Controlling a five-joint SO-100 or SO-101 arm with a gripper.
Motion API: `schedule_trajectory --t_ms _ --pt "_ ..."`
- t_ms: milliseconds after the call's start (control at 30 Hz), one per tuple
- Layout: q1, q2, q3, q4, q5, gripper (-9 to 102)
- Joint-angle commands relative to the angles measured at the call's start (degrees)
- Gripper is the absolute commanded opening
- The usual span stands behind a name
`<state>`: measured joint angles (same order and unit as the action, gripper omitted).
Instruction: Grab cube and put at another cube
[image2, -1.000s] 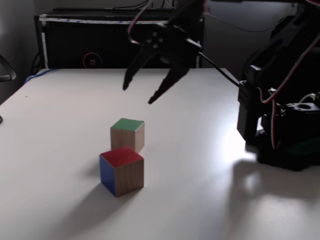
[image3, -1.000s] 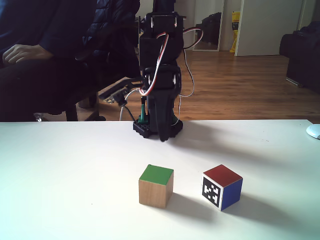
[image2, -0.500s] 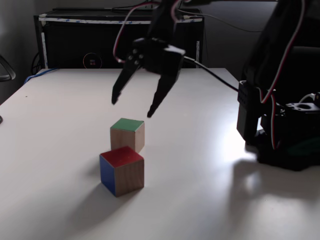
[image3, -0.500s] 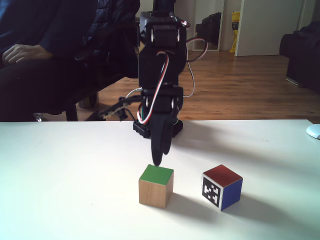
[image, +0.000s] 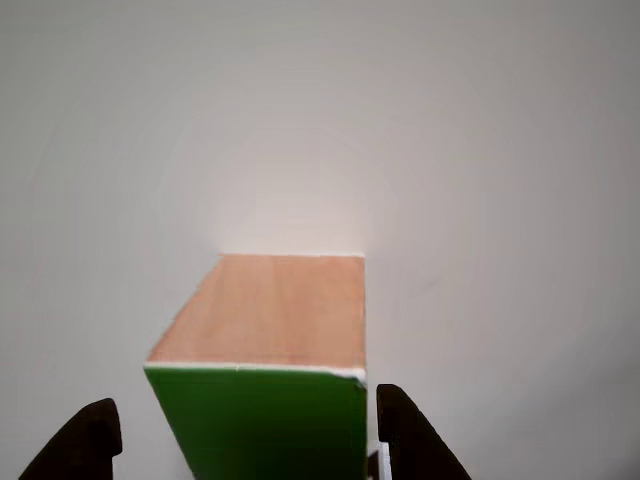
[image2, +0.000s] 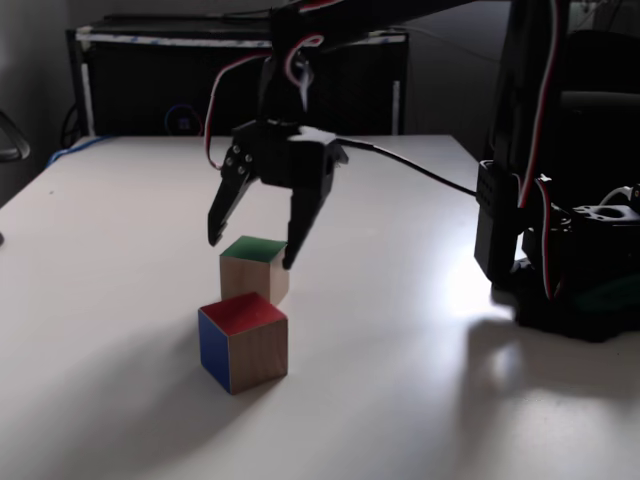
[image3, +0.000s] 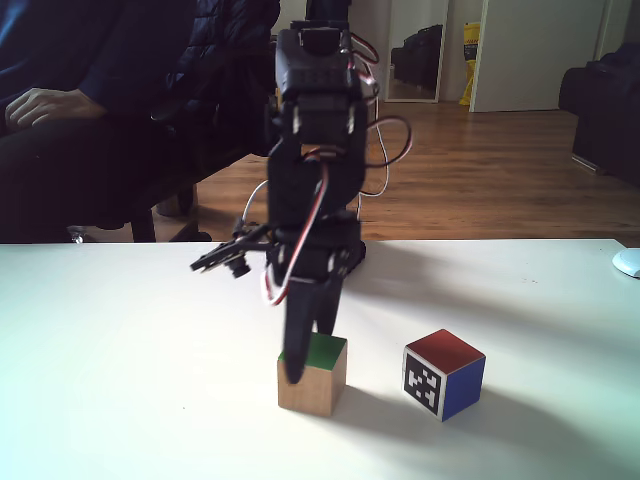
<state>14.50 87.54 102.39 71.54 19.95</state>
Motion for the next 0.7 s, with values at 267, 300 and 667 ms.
schedule_trajectory --t_ms 267,300,667 --pt "1.7 -8.3 -6.5 -1.8 0.8 38" --pt "1.6 -8.8 -6.5 -2.1 0.8 38" --pt "-0.2 -10.0 -6.9 -3.7 0.9 34"
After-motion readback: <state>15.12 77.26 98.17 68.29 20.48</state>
